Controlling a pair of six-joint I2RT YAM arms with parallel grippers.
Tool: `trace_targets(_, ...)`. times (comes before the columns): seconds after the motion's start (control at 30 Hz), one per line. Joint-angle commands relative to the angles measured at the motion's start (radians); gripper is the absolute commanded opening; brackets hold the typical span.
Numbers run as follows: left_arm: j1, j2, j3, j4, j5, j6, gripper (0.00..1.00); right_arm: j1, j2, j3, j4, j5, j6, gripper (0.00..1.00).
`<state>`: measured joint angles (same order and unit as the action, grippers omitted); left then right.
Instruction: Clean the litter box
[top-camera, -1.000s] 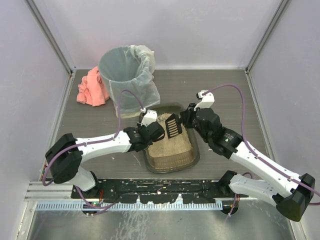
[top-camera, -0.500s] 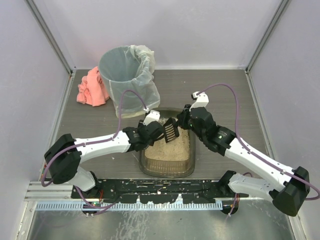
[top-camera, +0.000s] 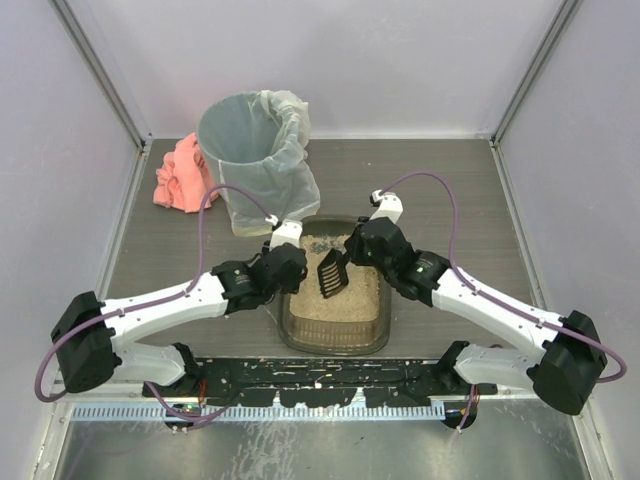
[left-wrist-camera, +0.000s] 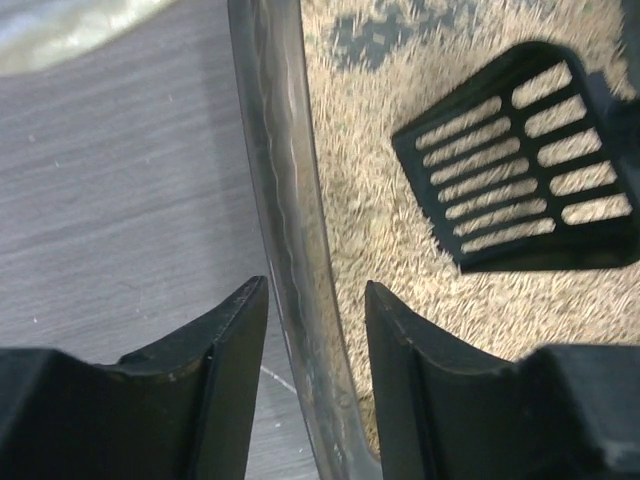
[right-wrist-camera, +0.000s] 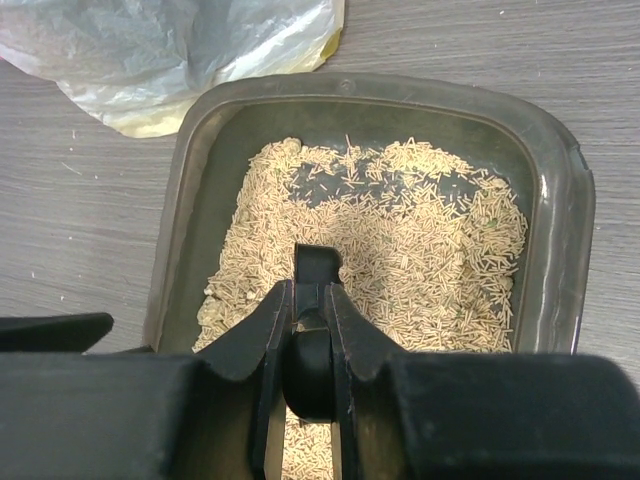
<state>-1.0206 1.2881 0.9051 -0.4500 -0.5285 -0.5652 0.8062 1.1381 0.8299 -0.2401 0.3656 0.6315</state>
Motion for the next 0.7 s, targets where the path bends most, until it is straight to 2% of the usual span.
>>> trace_targets(0.0,-0.005,-0.053,-0.077,0.033,0.085,-0.05,0.44,0.03,0.035,0.024,-0.036,0.033,0.019,0.01)
trace_targets(0.3,-0.048,-0.044,-0.141,0.059,0.114,-0.119,0.38,0.093,0.114,0.022,-0.082,0.057,0.067,0.01)
trace_targets(0.67,-0.056,-0.026,-0.149,0.079,0.113,-0.117,0.3,0.099,0.099,-0.199,0.173,-0.068,0.318,0.01)
